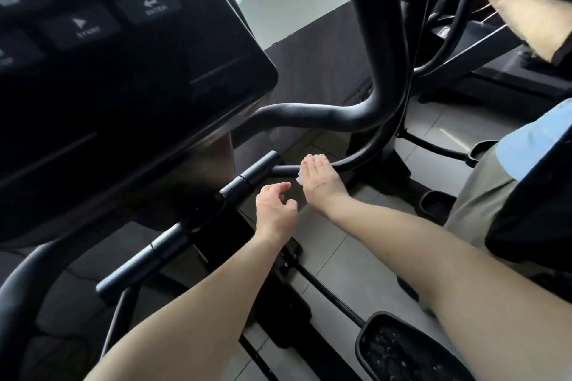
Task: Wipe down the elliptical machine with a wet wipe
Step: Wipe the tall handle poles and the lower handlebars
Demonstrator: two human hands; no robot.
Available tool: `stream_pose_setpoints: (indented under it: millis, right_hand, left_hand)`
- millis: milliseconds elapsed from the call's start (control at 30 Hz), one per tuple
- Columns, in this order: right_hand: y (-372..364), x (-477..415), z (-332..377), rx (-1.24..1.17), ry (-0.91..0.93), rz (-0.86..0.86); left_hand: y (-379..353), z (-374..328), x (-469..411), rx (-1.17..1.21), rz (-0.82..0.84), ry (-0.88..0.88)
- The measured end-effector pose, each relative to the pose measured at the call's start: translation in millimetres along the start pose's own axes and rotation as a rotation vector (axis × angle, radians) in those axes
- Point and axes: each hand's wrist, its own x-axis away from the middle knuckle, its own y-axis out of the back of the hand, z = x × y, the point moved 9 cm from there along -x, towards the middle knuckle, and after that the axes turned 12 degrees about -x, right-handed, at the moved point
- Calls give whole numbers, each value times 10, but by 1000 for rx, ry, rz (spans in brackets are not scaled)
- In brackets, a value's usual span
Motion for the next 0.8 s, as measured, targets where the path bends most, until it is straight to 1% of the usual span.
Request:
stream_pose_setpoints:
  millis: [100, 167, 233, 300, 400, 467, 533, 600, 667, 700, 767, 800]
  right_hand:
    - [143, -170, 374, -70, 70, -73]
    - [161, -186, 533, -31, 97, -46]
    - [193, -185, 572, -14, 138, -64]
    - [161, -132, 447, -21, 160, -84]
    - [339, 65, 129, -27, 266, -321]
    - [531, 274, -171, 26, 293, -510]
    - [685, 458, -388, 92, 326, -632]
    - [794, 494, -442, 156, 336, -642]
    - [835, 427, -408, 162, 294, -590]
    - [806, 358, -358, 127, 265, -524]
    - [662, 166, -231, -24, 187, -392]
    - [627, 108, -144, -117, 137, -371]
  left_hand:
    - [118, 63, -56, 21, -21, -10]
    - [179, 94, -87, 30, -27, -16]
    - [192, 132, -121, 24, -32, -14]
    - [157, 147, -116, 7, -24, -7]
    - [91, 101, -84, -21, 3, 3]
    - [39, 84, -62, -20, 18, 7]
    - [-1, 72, -44, -19, 34, 14]
    - [-14, 91, -36, -7, 39, 26]
    - [5, 123, -17, 10, 32, 32]
    - [30, 145, -12, 20, 23, 31]
    - [99, 204, -15, 39, -2, 24]
    - [142, 237, -13, 40, -15, 20]
